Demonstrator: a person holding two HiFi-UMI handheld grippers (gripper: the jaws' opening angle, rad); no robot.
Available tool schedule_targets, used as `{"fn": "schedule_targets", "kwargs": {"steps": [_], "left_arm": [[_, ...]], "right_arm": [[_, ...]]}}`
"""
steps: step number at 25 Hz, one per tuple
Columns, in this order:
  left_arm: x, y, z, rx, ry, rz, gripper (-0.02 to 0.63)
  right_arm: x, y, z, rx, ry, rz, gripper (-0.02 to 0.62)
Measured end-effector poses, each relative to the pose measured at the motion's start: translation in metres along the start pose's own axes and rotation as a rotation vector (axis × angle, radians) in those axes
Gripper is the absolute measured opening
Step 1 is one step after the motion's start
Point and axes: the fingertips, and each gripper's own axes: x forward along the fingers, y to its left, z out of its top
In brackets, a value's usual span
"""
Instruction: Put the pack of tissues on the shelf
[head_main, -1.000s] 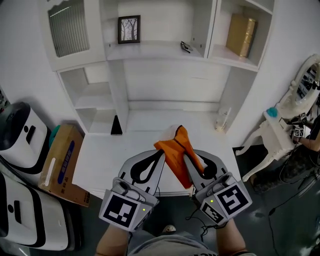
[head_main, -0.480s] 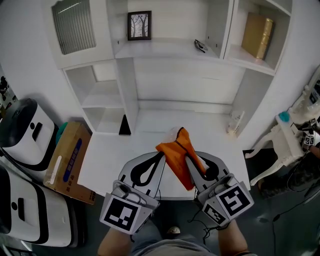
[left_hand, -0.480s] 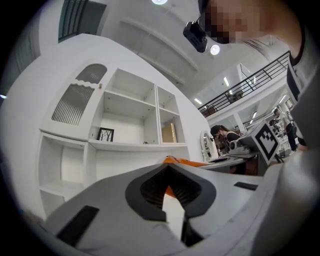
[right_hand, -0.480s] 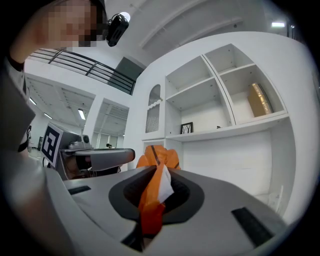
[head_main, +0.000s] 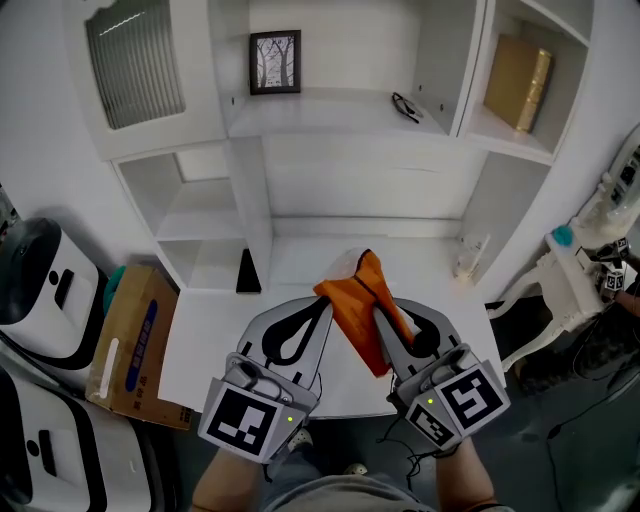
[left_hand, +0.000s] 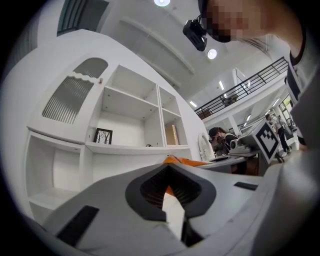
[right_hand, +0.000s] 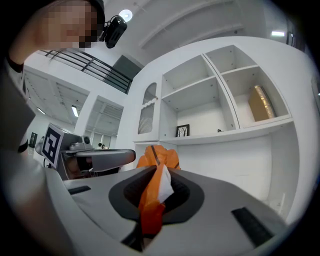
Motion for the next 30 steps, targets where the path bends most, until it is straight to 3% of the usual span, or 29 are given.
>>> {"fn": "schedule_targets", "kwargs": {"steps": [7,12,22,28,30], "left_arm": [[0.012,0.036,0.007,0.033,-0.065,-0.04,0.04],[0.018,0.052,-0.002,0.009,-0.019,-0.085,0.04],[0.022,0.08,-0.008,0.0,-0.043,-0.16,0.04],[0.033,0.087,-0.005,0.0,-0.109,-0.177,0.04],[0.036,0.086,-0.007,-0.005,-0.097,-0.178,0.04]], "right_arm": [[0.033,-0.002,0.005,-0.009,-0.009,-0.043,0.041],[0.051,-0.004,0.005,-0.014,-0.013,-0.077,0.041],[0.073,-0.003,0.001,-0.023,-0.007,-0.162,0.041],[0.078,-0.009,0.001,-0.036,0.006,-0.181,0.041],[0.079,-0.013,0.002,-0.041,0.005,-0.181,0.041]]}}
